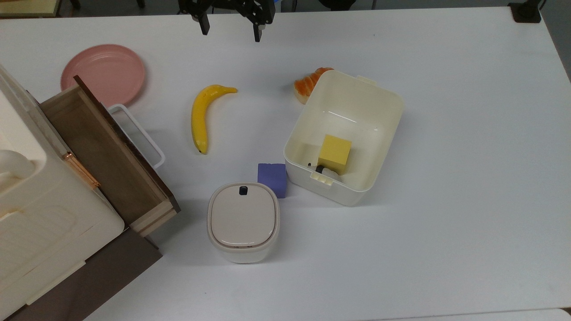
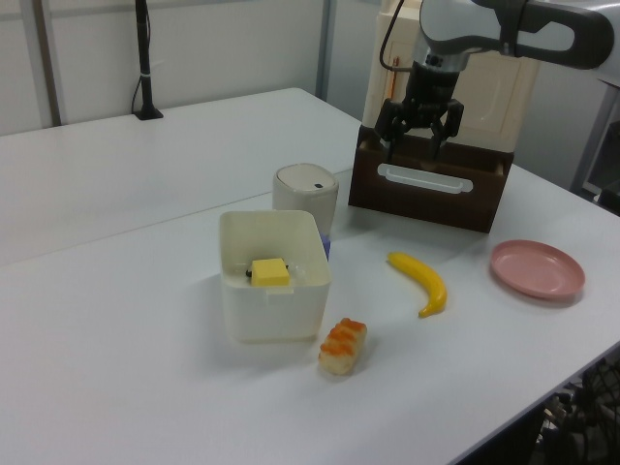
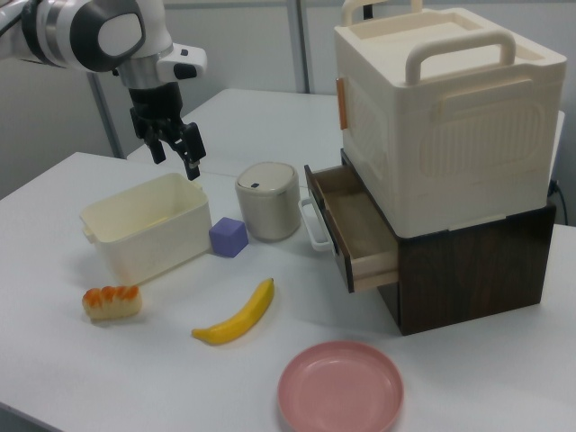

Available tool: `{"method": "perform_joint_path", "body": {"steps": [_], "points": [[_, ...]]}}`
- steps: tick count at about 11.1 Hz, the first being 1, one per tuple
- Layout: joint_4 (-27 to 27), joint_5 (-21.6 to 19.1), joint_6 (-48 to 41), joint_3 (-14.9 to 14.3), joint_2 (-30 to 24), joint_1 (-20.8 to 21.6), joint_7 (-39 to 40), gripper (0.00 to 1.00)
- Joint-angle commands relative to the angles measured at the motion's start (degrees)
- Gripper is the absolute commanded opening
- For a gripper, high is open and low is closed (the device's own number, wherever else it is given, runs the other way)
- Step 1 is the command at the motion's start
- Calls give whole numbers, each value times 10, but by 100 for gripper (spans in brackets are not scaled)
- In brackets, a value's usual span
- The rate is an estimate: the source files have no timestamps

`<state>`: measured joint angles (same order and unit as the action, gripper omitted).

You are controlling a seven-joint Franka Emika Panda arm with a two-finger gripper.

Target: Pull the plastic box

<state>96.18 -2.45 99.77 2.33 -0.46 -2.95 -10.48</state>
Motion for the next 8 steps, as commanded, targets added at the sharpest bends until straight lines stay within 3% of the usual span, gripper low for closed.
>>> {"method": "perform_joint_path", "body": {"steps": [1,4,8], "points": [[-7,-15,3,-36,4,38,0,100],[-7,-16,3,-55,4,57,2,100],[-7,-25,3,-55,4,53,34,100]]}}
